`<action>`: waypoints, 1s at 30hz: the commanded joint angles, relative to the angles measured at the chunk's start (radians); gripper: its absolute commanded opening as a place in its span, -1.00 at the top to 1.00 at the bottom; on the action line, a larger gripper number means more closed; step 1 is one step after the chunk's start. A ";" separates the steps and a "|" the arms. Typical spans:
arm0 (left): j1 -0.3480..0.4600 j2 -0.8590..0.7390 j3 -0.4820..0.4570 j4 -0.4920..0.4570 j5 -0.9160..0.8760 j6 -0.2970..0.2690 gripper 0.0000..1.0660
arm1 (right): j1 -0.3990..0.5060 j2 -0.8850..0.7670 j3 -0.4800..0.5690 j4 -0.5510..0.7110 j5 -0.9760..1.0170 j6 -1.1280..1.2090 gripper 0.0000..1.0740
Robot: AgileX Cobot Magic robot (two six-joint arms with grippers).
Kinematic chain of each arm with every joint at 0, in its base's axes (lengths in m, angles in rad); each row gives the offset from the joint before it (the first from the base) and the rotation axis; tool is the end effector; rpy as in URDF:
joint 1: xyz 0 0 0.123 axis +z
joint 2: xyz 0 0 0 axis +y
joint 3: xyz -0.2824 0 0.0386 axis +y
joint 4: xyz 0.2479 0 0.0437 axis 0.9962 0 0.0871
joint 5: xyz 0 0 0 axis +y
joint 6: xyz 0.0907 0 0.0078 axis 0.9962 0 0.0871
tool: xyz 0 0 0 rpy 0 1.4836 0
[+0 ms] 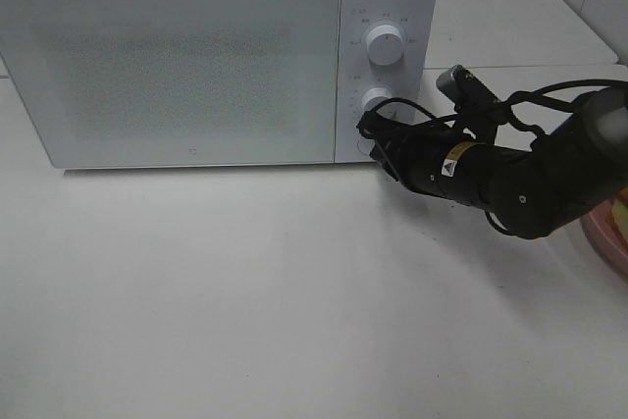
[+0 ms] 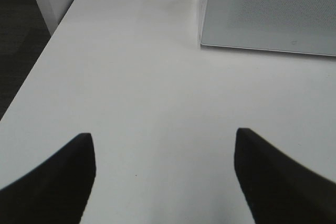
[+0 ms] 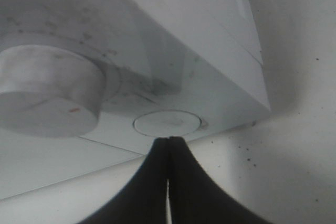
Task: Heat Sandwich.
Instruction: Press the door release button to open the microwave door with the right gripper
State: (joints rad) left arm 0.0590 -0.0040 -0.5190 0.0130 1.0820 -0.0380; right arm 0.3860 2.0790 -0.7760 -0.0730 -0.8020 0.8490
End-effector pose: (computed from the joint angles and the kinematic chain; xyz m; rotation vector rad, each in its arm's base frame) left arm -0.0086 0.0005 0.2807 -0.1000 2.0402 0.0287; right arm 0.3336 0.1407 0.0866 0.3906 2.0423 0.8019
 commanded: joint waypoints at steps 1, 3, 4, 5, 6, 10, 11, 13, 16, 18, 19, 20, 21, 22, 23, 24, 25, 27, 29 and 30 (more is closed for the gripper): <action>-0.007 -0.004 0.003 0.000 -0.013 0.001 -0.33 | 0.004 0.004 -0.011 0.011 -0.016 -0.001 1.00; -0.007 -0.004 0.003 0.000 -0.013 0.001 -0.33 | 0.004 0.004 -0.011 0.020 -0.015 -0.005 1.00; -0.007 -0.004 0.003 0.000 -0.013 0.001 -0.33 | 0.004 0.004 -0.011 0.026 -0.015 -0.007 1.00; -0.007 -0.004 0.003 0.000 -0.013 0.001 -0.33 | 0.004 0.004 -0.011 0.027 -0.017 -0.008 1.00; -0.007 -0.004 0.003 0.000 -0.013 0.001 -0.33 | 0.004 0.004 -0.011 0.027 -0.017 -0.008 1.00; -0.007 -0.004 0.003 0.000 -0.013 0.001 -0.33 | 0.005 0.007 -0.022 0.026 -0.009 -0.011 1.00; -0.007 -0.004 0.003 0.000 -0.013 0.001 -0.33 | 0.005 0.007 -0.029 0.026 -0.009 -0.011 1.00; -0.007 -0.004 0.003 0.000 -0.013 0.001 -0.33 | 0.010 0.016 -0.042 0.026 -0.012 -0.011 1.00; -0.007 -0.004 0.003 0.000 -0.013 0.001 -0.33 | 0.012 0.041 -0.065 0.027 -0.009 -0.015 1.00; -0.007 -0.004 0.003 0.000 -0.013 0.001 -0.33 | 0.012 0.059 -0.079 0.027 -0.015 -0.013 1.00; -0.007 -0.004 0.003 0.000 -0.013 0.001 -0.33 | 0.012 0.065 -0.083 0.028 -0.018 -0.013 1.00; -0.007 -0.004 0.003 0.000 -0.013 0.001 -0.33 | 0.012 0.065 -0.083 0.028 -0.018 -0.013 1.00; -0.007 -0.004 0.003 0.000 -0.013 0.001 -0.33 | 0.012 0.065 -0.088 0.029 -0.019 -0.013 1.00; -0.007 -0.004 0.003 0.000 -0.013 0.001 -0.33 | 0.012 0.065 -0.091 0.047 -0.020 -0.014 1.00; -0.007 -0.004 0.003 0.000 -0.013 0.001 -0.33 | 0.012 0.065 -0.091 0.060 -0.032 -0.014 1.00; -0.007 -0.004 0.003 0.000 -0.013 0.001 -0.33 | 0.012 0.065 -0.091 0.060 -0.032 -0.014 1.00; -0.007 -0.004 0.003 0.000 -0.013 0.001 -0.33 | 0.012 0.065 -0.091 0.073 -0.045 -0.014 1.00; -0.007 -0.004 0.003 0.000 -0.013 0.001 -0.33 | 0.012 0.065 -0.091 0.105 -0.063 -0.017 1.00; -0.007 -0.004 0.003 0.000 -0.013 0.001 -0.33 | 0.012 0.065 -0.091 0.110 -0.072 -0.023 1.00; -0.007 -0.004 0.003 0.000 -0.013 0.001 -0.33 | 0.012 0.065 -0.091 0.115 -0.081 -0.030 1.00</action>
State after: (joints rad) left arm 0.0590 -0.0040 -0.5190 0.0130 1.0820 -0.0380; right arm 0.4030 2.1490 -0.8510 0.0050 -0.8210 0.8370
